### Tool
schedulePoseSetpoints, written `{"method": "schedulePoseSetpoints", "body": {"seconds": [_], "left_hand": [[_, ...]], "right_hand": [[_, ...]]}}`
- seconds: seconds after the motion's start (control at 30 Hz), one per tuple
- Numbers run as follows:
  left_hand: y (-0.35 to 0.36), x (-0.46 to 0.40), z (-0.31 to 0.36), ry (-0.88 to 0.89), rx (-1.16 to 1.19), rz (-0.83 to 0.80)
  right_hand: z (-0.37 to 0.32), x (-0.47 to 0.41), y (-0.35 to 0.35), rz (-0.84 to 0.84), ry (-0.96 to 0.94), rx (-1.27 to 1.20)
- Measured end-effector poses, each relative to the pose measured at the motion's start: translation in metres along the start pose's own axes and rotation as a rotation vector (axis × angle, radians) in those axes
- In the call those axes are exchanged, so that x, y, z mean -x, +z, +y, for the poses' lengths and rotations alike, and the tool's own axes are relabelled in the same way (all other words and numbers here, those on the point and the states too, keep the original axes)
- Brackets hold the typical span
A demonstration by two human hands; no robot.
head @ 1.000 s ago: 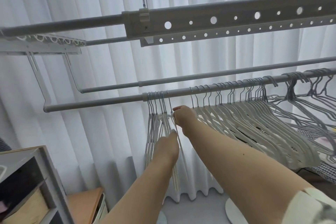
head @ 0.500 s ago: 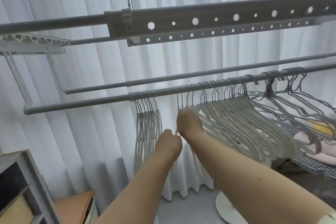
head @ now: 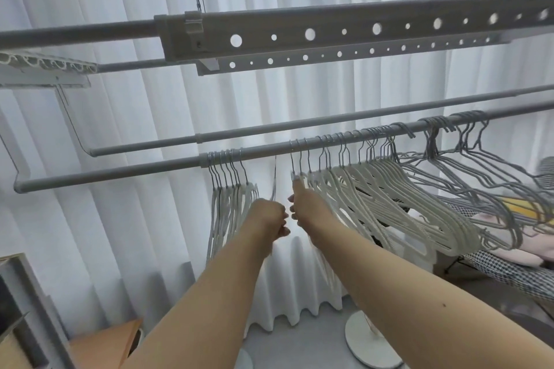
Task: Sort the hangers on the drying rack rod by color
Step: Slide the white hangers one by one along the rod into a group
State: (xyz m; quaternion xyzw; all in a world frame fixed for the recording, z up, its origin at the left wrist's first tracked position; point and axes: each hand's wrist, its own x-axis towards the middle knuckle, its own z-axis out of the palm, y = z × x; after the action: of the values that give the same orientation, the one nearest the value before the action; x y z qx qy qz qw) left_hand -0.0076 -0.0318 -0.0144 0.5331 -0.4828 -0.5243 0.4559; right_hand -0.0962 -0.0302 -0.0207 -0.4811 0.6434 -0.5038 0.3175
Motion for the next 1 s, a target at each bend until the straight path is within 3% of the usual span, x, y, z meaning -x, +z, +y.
{"method": "schedulePoseSetpoints", "body": {"seconds": [0.17,0.33,0.4,0.53,0.6,0.67,0.7,0.8,0.9,1.0], "left_hand": [[-0.007,0.020,0.008,-0.061,0.208,-0.092],[-0.040,0.060,0.039,-0.079,0.230,-0.223],[-0.054,0.079,0.053,-0.067,0.232,-0.322],[-0.070,0.093,0.068,0.014,0.249,-0.454],[-0.072,0.082,0.066,0.093,0.332,-0.393],[-0.072,0.063,0.055,0.195,0.384,-0.188],[-0.071,0.053,0.046,0.254,0.286,-0.030],[-0.069,0.029,0.015,0.384,-0.500,0.379],[-0.066,0.016,-0.007,0.161,-0.994,0.376],[-0.064,0.005,-0.021,0.033,-1.154,0.310]], "right_hand": [[0.006,-0.001,-0.013,0.020,-0.007,0.188],[0.009,-0.002,-0.016,-0.088,0.058,0.339],[0.014,-0.003,-0.010,-0.125,0.061,0.218],[0.012,-0.002,-0.003,-0.153,0.175,-0.276],[0.009,-0.002,-0.009,-0.038,0.191,-0.334],[0.009,-0.005,-0.015,0.083,0.186,-0.334],[0.010,-0.006,-0.019,0.133,0.181,-0.335],[0.012,-0.007,-0.026,0.237,0.184,-0.352],[0.013,-0.006,-0.030,0.359,0.208,-0.260],[0.019,-0.002,-0.035,0.492,0.240,-0.131]]}}
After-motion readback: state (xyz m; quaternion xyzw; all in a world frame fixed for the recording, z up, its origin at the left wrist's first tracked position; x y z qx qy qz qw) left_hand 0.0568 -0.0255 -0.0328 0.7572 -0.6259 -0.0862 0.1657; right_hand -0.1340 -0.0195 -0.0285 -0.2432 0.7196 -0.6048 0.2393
